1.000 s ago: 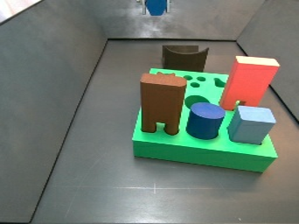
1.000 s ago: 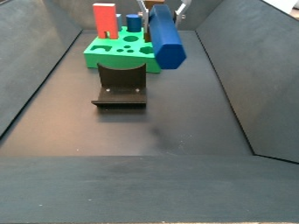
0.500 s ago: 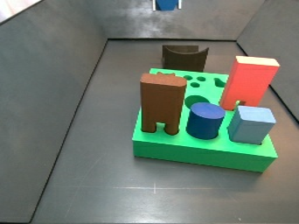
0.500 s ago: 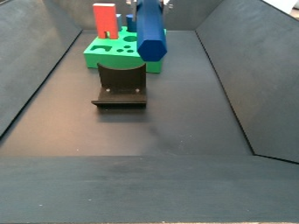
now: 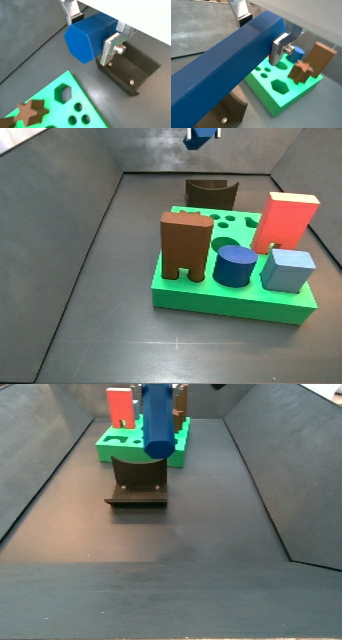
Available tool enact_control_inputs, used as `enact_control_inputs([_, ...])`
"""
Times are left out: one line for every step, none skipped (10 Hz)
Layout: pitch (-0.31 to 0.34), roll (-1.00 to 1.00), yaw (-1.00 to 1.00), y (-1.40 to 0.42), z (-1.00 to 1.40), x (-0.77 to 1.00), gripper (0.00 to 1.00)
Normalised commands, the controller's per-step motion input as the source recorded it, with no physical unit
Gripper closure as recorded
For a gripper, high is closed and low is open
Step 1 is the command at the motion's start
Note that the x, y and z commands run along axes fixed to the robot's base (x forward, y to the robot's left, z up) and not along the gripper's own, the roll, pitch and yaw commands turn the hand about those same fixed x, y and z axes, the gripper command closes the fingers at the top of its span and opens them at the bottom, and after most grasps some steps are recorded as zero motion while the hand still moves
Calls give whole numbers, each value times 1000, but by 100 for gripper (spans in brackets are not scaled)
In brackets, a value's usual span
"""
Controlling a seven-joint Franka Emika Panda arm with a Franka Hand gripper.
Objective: Pick up the hexagon object. Move up. Place the hexagon object on the fixture. Regrasp the hexagon object. Move to above the board. Insert the hexagon object.
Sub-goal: Place the hexagon object on the fixture.
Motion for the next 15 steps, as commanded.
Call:
enact_control_inputs([147,-1000,-94,40,-17,549,100])
enact_control_inputs([151,-1000,-116,41,-19,450,100])
enact_control_inputs([154,-1000,-135,43,-23,378,100])
enact_control_inputs([154,-1000,-167,43,-22,287,100])
enact_control_inputs([157,-1000,-187,44,-21,240,100])
enact_control_inputs([137,-885,-224,46,-22,138,100])
enact_control_inputs([101,-706,-222,48,-21,88,100])
enact_control_inputs([56,-524,-214,47,-17,72,100])
enact_control_inputs([12,-301,-194,34,-10,77,100])
enact_control_inputs([-11,-216,-175,31,-6,72,100])
enact_control_inputs([59,-228,-216,26,-1000,87,100])
enact_control_inputs([48,-217,-193,26,-1000,91,100])
enact_control_inputs([14,-197,-169,34,-1000,112,100])
enact_control_inputs([-6,-172,-149,41,-1000,122,100])
enact_control_inputs([-32,-158,-131,45,-1000,129,100])
